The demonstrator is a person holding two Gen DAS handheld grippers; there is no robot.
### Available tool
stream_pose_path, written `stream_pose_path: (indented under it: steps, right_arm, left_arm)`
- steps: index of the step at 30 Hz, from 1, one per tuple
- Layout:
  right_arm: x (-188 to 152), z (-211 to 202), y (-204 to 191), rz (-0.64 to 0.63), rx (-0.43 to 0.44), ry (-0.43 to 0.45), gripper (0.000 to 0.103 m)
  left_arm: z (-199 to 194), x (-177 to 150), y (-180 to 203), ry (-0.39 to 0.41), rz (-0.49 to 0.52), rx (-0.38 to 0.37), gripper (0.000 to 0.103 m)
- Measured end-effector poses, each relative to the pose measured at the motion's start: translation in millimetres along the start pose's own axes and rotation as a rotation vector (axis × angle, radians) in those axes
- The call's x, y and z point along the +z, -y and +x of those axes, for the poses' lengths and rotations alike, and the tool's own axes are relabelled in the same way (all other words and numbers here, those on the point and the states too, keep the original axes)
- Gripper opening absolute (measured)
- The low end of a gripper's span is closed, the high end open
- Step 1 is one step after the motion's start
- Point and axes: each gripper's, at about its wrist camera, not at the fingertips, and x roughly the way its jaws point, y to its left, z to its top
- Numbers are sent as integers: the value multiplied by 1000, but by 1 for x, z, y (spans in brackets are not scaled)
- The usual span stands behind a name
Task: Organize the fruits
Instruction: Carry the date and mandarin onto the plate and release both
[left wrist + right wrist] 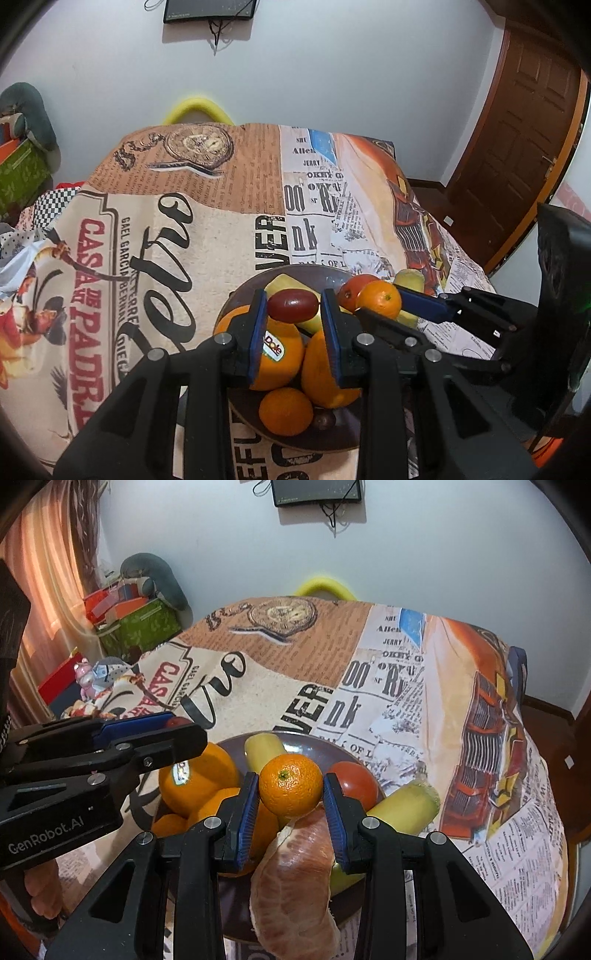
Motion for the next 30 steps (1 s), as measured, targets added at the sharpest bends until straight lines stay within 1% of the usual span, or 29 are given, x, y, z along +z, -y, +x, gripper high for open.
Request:
stream_pose_path:
  steps: [7,12,16,19,25,30]
  right_arm:
    - [-3,3,5,1,4,-7,32]
    - [-3,1,3,-14,-2,-7,32]
    - [-3,0,5,-13,-2,-10,34]
    - [-4,-2,7,-5,-1,-8,35]
    - [-6,-20,7,6,-8,19,35]
    - [-3,-57,2,7,-30,87,35]
  left_arm:
    - [16,-2,0,-29,-18,1,29]
    - [20,-3,0,-43,-19,-5,29]
    - [19,-4,-1,-43,-32,-17,39]
    - [16,-5,2,-38,-34,-17,42]
    - [-2,-5,3,-11,-37,0,42]
    - [-40,-5,10,53,-18,20,42]
